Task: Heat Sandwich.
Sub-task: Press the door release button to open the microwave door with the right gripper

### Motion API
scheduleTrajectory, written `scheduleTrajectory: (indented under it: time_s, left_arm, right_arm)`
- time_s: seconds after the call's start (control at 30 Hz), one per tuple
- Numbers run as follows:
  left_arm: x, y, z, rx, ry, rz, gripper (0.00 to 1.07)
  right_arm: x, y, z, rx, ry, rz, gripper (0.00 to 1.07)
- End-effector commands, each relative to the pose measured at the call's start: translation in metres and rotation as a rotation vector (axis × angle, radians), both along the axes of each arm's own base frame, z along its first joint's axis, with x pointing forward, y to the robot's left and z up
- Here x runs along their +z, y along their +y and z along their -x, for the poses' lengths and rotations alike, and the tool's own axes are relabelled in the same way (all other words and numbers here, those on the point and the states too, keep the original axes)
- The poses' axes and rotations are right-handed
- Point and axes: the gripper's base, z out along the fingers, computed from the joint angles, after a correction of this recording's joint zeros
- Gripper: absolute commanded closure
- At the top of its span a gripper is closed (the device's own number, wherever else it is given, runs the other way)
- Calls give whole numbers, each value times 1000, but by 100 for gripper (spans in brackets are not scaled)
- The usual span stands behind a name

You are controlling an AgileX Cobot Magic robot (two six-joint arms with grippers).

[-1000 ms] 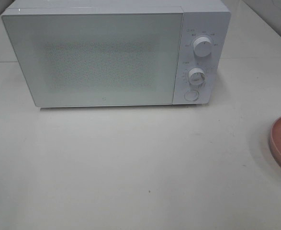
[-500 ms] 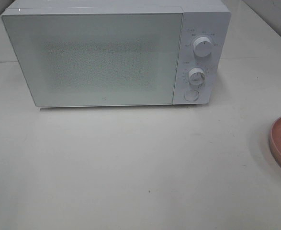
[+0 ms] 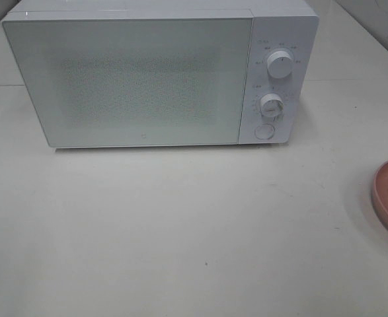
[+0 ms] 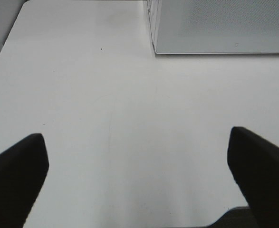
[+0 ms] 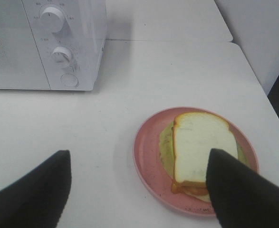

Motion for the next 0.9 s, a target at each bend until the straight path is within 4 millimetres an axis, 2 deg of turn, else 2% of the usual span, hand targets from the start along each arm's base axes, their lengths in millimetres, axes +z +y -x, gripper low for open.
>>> scheduleTrajectory:
  time_s: [0.03,0.47,0.9]
  left_arm:
    - [0,0,3,2,-35,2,9]
    - [0,0,3,2,-35,2,9]
    - [0,0,3,2,-35,2,9]
  right_arm:
    - [9,1,-8,1,-44,0,32]
    - [16,6,-43,19,-44,6,32]
    - [5,13,-81,47,-55,7,32]
